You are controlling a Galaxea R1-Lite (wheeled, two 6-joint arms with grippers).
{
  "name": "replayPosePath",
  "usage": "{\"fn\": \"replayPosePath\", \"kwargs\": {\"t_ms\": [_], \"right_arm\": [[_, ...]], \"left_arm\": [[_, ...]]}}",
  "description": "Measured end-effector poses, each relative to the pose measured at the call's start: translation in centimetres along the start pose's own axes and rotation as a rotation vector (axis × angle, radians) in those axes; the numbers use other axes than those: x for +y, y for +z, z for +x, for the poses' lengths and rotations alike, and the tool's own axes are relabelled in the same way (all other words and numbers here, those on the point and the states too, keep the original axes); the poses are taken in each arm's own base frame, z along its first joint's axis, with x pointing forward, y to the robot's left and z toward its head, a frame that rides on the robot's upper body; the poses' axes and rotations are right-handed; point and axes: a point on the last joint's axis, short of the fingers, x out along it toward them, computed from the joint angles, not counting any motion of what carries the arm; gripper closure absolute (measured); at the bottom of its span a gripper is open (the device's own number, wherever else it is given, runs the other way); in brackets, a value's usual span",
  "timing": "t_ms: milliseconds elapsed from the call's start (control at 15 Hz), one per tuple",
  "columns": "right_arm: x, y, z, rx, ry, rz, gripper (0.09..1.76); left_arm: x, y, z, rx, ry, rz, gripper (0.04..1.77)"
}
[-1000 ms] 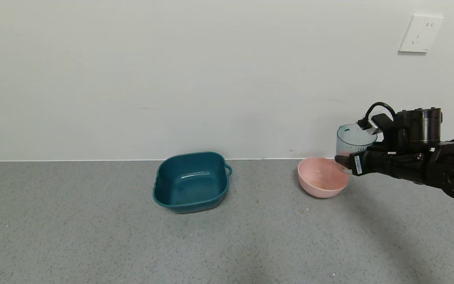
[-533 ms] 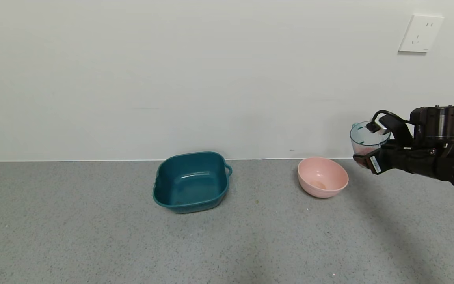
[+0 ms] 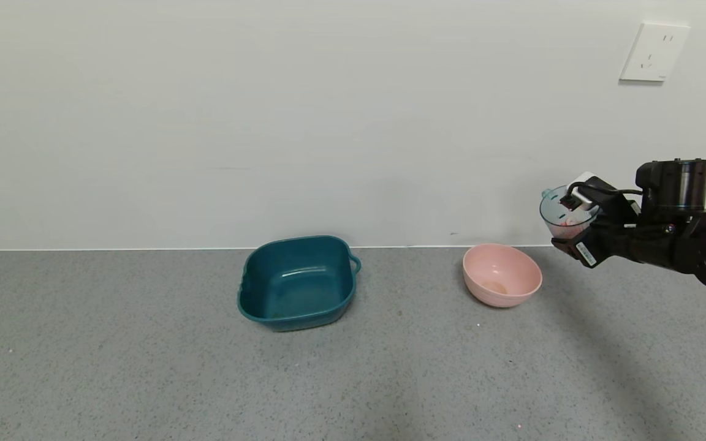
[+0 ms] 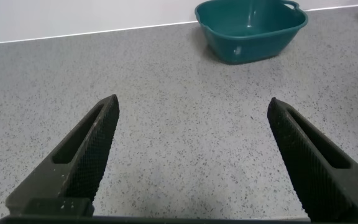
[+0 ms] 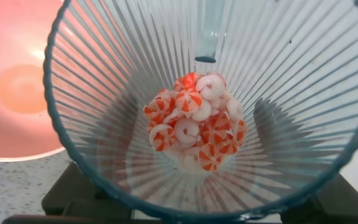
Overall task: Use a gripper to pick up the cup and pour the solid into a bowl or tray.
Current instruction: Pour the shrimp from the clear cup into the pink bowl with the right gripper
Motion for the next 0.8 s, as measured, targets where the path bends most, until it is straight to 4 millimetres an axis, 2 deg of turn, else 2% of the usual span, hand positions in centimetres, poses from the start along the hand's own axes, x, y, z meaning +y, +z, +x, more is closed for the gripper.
{"fn": "replayPosePath", "kwargs": {"t_ms": [800], "right_arm": [[-0.71, 0.61, 0.45, 0.037, -0.103, -0.63, 0.53]], "left_arm": [[0.0, 0.0, 0.0, 0.0, -0.001, 0.0, 0.09]]}}
